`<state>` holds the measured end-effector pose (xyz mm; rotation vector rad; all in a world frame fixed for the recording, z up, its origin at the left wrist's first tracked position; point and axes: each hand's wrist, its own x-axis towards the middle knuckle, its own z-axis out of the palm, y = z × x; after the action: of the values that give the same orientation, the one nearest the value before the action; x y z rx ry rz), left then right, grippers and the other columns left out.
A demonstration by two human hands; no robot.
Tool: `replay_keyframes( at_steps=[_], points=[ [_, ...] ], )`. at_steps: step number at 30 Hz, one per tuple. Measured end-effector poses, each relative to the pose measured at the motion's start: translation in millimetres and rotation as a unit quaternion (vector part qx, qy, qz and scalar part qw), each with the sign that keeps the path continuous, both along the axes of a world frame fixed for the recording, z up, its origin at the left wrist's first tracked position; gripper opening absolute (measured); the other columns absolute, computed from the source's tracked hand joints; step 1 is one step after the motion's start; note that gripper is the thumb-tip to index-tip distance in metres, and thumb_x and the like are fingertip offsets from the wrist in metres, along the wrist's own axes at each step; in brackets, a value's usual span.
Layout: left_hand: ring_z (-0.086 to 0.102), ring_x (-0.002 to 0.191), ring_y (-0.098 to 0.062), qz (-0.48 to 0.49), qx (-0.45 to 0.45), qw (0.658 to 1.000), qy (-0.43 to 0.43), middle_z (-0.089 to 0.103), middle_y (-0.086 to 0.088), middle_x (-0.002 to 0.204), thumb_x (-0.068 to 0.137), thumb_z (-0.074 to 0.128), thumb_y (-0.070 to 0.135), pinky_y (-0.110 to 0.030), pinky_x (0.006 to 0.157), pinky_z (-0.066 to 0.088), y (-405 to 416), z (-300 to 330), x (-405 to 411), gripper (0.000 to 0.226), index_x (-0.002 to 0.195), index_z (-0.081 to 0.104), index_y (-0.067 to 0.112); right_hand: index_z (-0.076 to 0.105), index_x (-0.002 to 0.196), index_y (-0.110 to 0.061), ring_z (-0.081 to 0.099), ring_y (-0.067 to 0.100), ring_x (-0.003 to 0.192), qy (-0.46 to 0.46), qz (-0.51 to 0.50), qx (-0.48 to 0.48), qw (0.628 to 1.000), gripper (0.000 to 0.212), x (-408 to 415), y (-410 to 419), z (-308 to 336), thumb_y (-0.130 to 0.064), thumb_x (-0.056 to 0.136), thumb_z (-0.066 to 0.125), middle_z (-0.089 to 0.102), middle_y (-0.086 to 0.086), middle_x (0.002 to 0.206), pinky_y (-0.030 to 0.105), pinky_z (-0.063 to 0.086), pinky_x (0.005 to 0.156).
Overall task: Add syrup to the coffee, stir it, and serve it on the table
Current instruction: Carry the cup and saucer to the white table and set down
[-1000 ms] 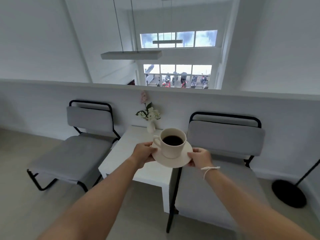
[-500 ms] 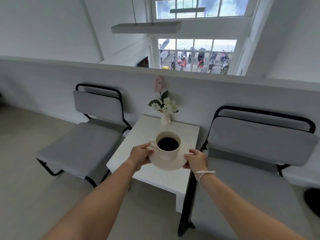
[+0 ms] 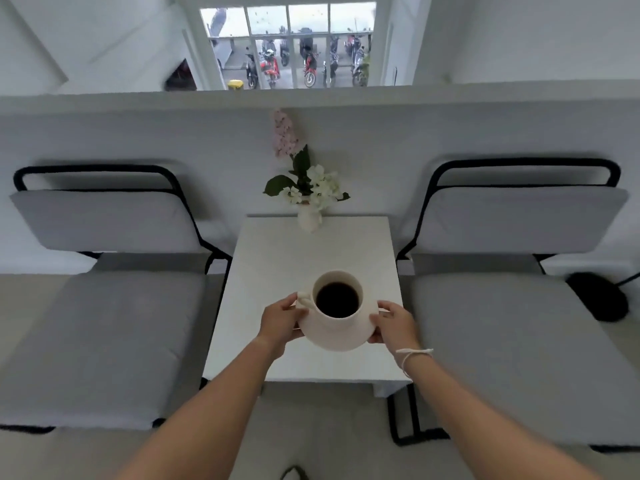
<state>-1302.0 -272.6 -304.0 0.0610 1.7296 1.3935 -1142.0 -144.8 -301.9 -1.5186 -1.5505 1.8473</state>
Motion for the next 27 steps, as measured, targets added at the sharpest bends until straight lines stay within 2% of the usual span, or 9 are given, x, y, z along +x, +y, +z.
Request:
replay_keyframes(
  at_steps=[2,7,16,21,24,27],
  points=[
    [0.061,0.101,-0.029,-0.005,-0.007,1.0,-0.008,0.063,-0.014,0.123,0.086,0.054,-0.001,-0.029,0.063,0.058,0.0,-17.6,-19.4,0.048,0.132,0.055,0.011,0.06,0.104,-0.01,0.059,0.025,0.062,-0.008,-0.012,-0.005,1.0,0.026,-15.3,-5.5,-15.5,0.004,0.085,0.05,0.065,0.015,0.091,0.027,0.052,0.046],
    [0.062,0.098,-0.026,-0.015,-0.026,0.999,-0.021,0.065,-0.012,0.118,0.085,0.053,-0.002,-0.027,0.063,0.057,2.8,-58.9,-47.7,0.051,0.133,0.055,0.014,0.06,0.113,-0.006,0.059,0.022,0.062,-0.03,-0.03,-0.012,0.999,0.03,-43.3,-9.1,-61.5,0.004,0.085,0.052,0.065,0.015,0.095,0.022,0.051,0.042],
    [0.063,0.087,-0.02,-0.008,-0.066,0.997,-0.031,0.068,-0.003,0.098,0.083,0.055,-0.002,-0.021,0.058,0.056,19.0,-149.6,-73.8,0.046,0.125,0.063,0.018,0.059,0.115,-0.009,0.06,0.02,0.058,-0.053,-0.025,-0.052,0.997,0.032,-73.4,11.4,-156.3,0.003,0.086,0.053,0.065,0.014,0.093,0.025,0.055,0.046],
    [0.064,0.095,-0.022,0.008,-0.086,0.996,-0.031,0.069,-0.005,0.109,0.084,0.056,0.002,-0.024,0.064,0.057,24.4,-193.8,-82.7,0.044,0.125,0.063,0.018,0.061,0.113,-0.007,0.057,0.021,0.054,-0.062,-0.019,-0.066,0.996,0.031,-85.6,21.9,-202.4,0.005,0.085,0.052,0.062,0.015,0.085,0.027,0.057,0.048],
    [0.064,0.101,-0.025,0.013,-0.092,0.995,-0.029,0.069,-0.006,0.109,0.084,0.058,0.002,-0.028,0.068,0.057,26.3,-213.0,-87.3,0.042,0.122,0.065,0.019,0.061,0.115,-0.007,0.058,0.021,0.057,-0.067,-0.015,-0.067,0.995,0.032,-92.5,24.4,-222.0,0.004,0.086,0.053,0.062,0.014,0.088,0.024,0.057,0.047],
    [0.063,0.105,-0.028,0.015,-0.099,0.995,-0.026,0.068,-0.009,0.113,0.084,0.059,0.002,-0.029,0.068,0.057,26.9,-227.5,-90.3,0.042,0.123,0.064,0.017,0.062,0.114,-0.007,0.059,0.024,0.063,-0.067,-0.012,-0.066,0.995,0.032,-96.8,25.1,-234.4,0.005,0.086,0.052,0.062,0.013,0.09,0.028,0.057,0.051]
  ],
)
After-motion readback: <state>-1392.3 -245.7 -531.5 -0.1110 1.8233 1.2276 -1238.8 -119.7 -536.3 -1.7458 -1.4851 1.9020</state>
